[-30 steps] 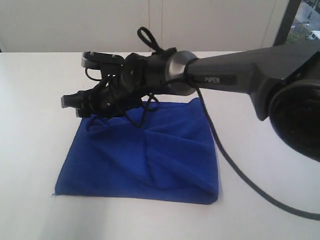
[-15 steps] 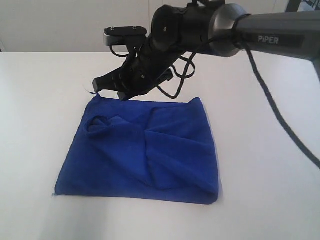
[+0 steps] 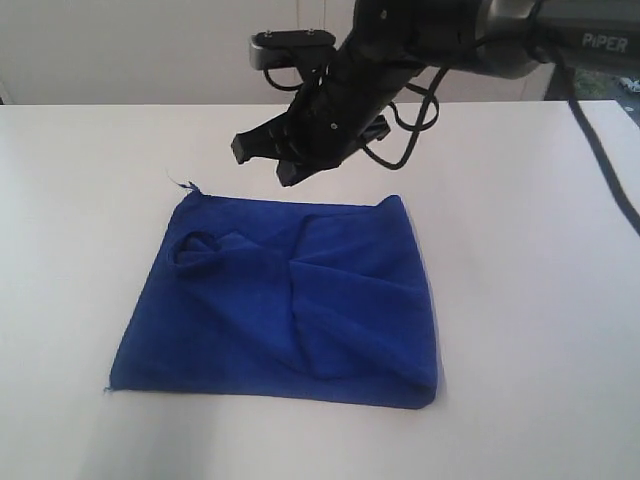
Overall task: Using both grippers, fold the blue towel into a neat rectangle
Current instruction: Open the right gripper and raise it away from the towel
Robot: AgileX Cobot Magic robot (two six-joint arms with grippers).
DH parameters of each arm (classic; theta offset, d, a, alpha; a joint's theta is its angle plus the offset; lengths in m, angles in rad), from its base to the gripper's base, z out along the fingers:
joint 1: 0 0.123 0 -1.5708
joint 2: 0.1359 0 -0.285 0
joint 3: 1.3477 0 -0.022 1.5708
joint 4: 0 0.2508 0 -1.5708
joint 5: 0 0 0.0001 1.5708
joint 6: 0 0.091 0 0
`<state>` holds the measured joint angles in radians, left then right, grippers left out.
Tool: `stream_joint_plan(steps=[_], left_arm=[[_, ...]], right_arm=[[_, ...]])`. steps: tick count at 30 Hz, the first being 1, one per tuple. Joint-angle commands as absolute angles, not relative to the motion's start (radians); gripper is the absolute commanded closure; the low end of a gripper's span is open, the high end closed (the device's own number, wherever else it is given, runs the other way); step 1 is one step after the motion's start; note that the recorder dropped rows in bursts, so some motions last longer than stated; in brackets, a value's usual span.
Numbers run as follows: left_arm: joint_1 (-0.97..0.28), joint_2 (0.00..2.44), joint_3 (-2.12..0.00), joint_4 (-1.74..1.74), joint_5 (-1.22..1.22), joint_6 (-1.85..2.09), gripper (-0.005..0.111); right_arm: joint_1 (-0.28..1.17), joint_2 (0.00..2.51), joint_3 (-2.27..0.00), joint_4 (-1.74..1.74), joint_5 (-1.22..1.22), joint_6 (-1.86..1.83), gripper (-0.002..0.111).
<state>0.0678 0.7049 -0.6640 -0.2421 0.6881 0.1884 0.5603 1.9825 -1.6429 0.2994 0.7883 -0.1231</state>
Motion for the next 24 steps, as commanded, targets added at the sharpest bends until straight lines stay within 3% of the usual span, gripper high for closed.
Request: stream_joint_plan(steps=[1, 10, 18, 24], left_arm=[[0.068, 0.699, -0.660, -0.253, 0.680, 0.183, 0.107], [0.068, 0.726, -0.660, -0.461, 0.685, 0.268, 0.107], [0.068, 0.903, -0.660, -0.575, 0.763, 0.367, 0.107], [-0.080, 1.060, -0.660, -0.575, 0.690, 0.358, 0.107]], right_arm=[[0.509, 1.942, -1.588, 0.294, 0.789, -0.135, 0.108], [0.393, 1.869, -1.485, 0.290, 0.757, -0.167, 0.108], [0.338, 1.859, -1.475, 0.280, 0.761, -0.231, 0.108], [0.338, 1.863, -1.475, 0.269, 0.759, -0.286, 0.108]])
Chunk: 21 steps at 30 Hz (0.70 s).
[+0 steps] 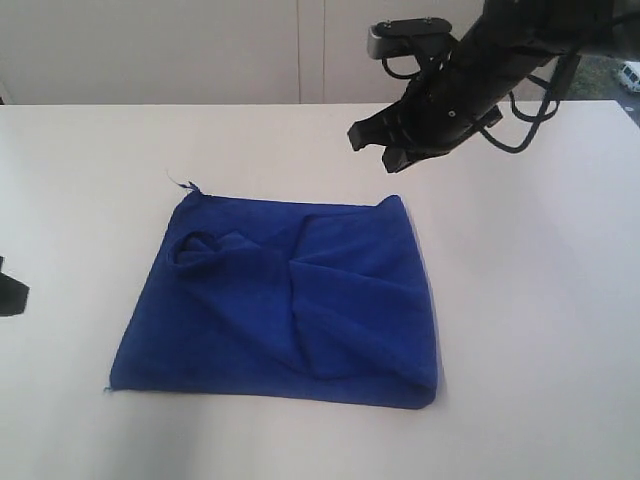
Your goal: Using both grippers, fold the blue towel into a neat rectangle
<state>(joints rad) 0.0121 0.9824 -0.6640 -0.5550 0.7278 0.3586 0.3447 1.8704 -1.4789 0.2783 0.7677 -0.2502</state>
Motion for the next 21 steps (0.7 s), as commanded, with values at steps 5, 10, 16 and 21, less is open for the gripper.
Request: stream_joint_plan(steps=[5, 10, 16, 21], left_arm=[[-0.230, 1.302, -0.663, -0.575, 0.533, 0.297, 0.107], [-0.308, 1.511, -0.767, -0.575, 0.462, 0.265, 0.107], [-0.316, 1.676, -0.861, -0.571, 0.404, 0.265, 0.107], [-0.316, 1.755, -0.900, -0.537, 0.412, 0.265, 0.107]], right_arm=[[0.365, 1.965, -1.505, 0.274, 0.741, -0.320, 0.108], [0.380, 2.093, -1.595, 0.254, 0.730, -0.336, 0.108], [0.378, 2.165, -1.606, 0.101, 0.700, -0.306, 0.108], [0.369, 2.192, -1.606, 0.097, 0.672, -0.306, 0.108]])
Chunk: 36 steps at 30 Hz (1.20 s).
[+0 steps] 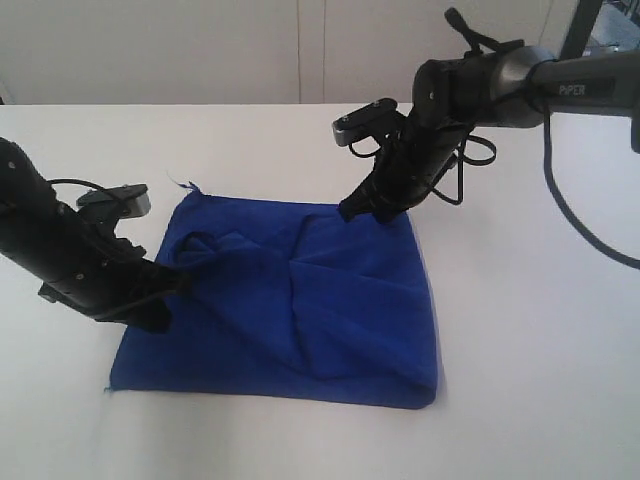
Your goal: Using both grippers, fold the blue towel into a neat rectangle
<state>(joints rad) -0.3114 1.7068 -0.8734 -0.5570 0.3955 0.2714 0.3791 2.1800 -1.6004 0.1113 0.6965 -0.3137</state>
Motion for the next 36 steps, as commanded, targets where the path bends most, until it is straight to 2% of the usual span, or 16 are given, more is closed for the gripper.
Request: stream_joint_plan(steps=[1, 14, 23, 36], left_arm=[[-0.316, 1.769, -0.910, -0.530, 0.412, 0.265, 0.107], [-0.312, 1.878, -0.987, -0.454, 0.433, 0.258, 0.107], [-0.276, 1.898, -1.087, -0.184, 0.504, 0.105, 0.107], [-0.262, 1.998, -1.223, -0.159, 0.503, 0.112, 0.107]], right_arm=[[0.369, 2.194, -1.606, 0.093, 0.672, -0.308, 0.108], [0.369, 2.235, -1.604, 0.068, 0.699, -0.310, 0.108], [0.358, 2.237, -1.604, 0.000, 0.816, -0.202, 0.108], [0.358, 2.224, -1.604, 0.000, 1.007, -0.084, 0.108]])
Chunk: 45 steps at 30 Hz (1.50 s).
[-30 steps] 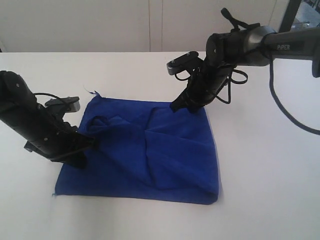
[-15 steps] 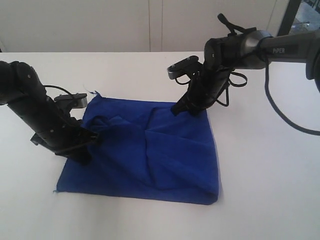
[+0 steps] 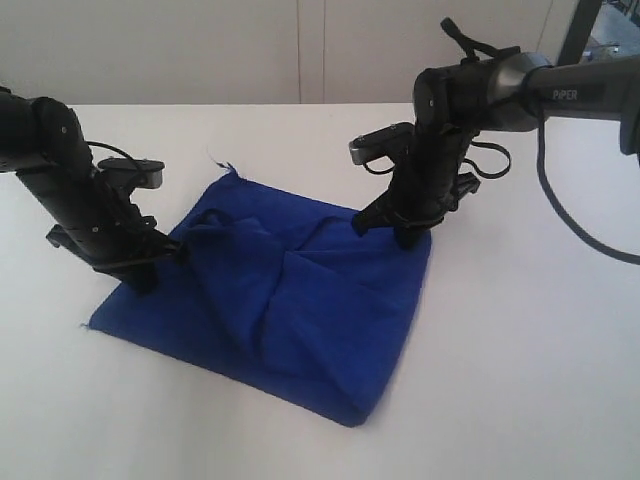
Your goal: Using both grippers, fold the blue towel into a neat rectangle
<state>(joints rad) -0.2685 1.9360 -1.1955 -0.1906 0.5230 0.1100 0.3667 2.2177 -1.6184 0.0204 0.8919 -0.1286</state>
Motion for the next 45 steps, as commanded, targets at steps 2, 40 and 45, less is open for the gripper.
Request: stream_joint_plan(steps=[2, 40, 45], left_arm=[[-0.262, 2.000, -1.235, -0.159, 0.513, 0.112, 0.107], [-0.450, 1.927, -1.127, -0.232, 0.505, 0.050, 0.107], [-0.409, 1.927, -1.129, -0.111, 0.515, 0.030, 0.107]], right_arm=[[0.360, 2.220, -1.602, 0.000, 1.024, -0.082, 0.108], [0.360, 2.191, -1.592, 0.125, 0.841, -0.345, 0.108], [0.360, 2.186, -1.521, 0.075, 0.860, -0.256, 0.108]])
